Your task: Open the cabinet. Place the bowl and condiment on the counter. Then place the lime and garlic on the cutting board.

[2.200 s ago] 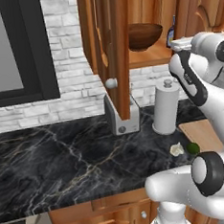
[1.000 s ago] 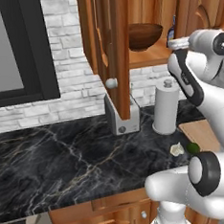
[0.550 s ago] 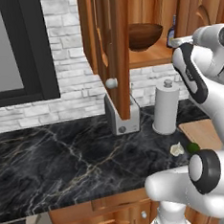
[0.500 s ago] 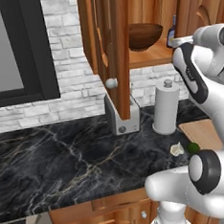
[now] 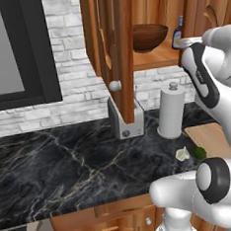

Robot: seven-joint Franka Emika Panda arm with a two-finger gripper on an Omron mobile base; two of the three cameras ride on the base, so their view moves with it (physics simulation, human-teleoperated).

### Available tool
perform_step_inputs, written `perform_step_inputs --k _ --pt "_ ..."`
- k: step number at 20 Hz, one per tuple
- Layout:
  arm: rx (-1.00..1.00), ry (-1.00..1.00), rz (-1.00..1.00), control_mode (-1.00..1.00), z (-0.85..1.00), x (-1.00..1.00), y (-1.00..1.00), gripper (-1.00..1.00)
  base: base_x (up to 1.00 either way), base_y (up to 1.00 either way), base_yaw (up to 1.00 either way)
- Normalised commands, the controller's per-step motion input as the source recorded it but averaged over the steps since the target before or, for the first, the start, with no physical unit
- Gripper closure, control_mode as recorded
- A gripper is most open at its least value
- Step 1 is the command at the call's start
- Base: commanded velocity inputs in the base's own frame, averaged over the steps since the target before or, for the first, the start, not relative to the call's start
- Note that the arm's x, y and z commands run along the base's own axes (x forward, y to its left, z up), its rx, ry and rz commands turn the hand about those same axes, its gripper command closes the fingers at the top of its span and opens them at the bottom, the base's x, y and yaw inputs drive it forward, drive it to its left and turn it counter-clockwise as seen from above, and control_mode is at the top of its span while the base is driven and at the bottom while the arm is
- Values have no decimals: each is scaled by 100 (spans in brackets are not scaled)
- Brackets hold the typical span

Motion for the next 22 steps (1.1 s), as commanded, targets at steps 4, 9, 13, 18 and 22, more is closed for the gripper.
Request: perform_step_inputs --k 4,9,13,18,22 --pt "11 0 0 -100 12 -32 -91 100 0 0 0" --pt "12 0 0 -100 25 -41 -91 100 0 0 0" --pt "13 -2 0 -100 29 -57 -91 100 0 0 0" --pt "13 -4 0 -100 23 -60 -95 100 0 0 0" --pt "13 -6 0 -100 15 -57 -94 100 0 0 0"
